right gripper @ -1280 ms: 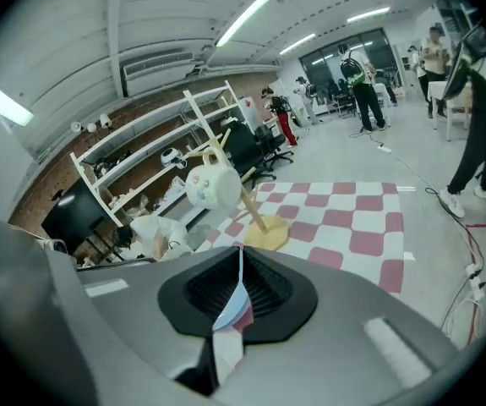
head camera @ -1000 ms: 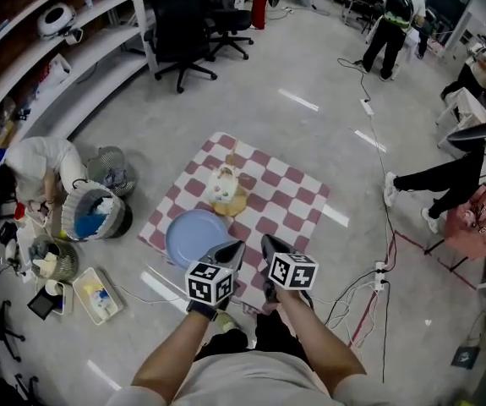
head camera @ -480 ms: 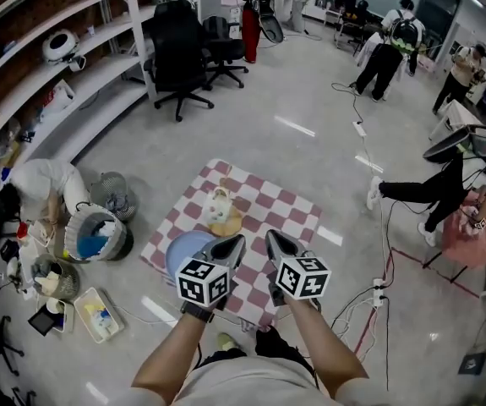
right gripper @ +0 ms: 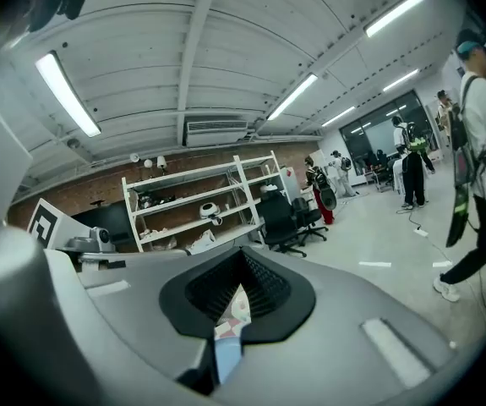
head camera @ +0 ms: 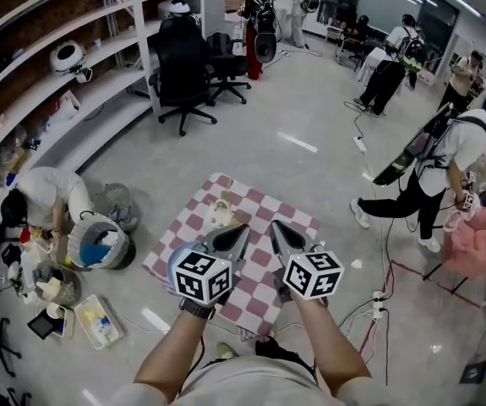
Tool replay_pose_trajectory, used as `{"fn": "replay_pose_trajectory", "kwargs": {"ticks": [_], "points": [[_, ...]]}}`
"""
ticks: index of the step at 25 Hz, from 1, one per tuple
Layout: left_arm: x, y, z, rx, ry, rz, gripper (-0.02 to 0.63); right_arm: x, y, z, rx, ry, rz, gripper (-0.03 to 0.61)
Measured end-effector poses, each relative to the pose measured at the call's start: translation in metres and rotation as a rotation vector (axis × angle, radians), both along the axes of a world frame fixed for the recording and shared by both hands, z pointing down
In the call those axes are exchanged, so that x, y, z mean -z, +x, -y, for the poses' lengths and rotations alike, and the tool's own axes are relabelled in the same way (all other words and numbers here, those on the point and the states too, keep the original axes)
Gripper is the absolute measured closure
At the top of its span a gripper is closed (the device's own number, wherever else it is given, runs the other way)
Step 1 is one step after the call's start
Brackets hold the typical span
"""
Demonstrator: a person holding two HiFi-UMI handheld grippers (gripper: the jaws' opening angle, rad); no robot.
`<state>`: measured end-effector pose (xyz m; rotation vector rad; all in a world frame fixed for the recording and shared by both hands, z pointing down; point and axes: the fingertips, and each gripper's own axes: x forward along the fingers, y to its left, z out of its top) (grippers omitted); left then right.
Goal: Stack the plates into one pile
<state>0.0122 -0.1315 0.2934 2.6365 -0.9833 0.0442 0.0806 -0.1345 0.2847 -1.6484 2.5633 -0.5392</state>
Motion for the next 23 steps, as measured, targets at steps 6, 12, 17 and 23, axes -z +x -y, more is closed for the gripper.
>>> {"fn": "replay_pose_trajectory", "kwargs": {"ticks": [6, 12, 17, 23], "points": [[0.027, 0.002, 0.004, 0.016, 0.056, -0.009, 0.607, 0.022, -0.004, 0.005, 0.023, 0.041, -0.012, 0.569], [0.034, 0.002, 0.008, 0.029, 0.070, -0.009, 0.607, 0.029, -0.008, 0.009, 0.042, 0.053, -0.014, 0.569], [0.036, 0.004, 0.014, 0.037, 0.082, -0.003, 0.607, 0.030, -0.008, 0.014, 0.051, 0.062, -0.015, 0.569], [0.034, 0.008, 0.018, 0.038, 0.076, -0.005, 0.607, 0.029, -0.007, 0.016, 0.055, 0.063, -0.013, 0.569]]}}
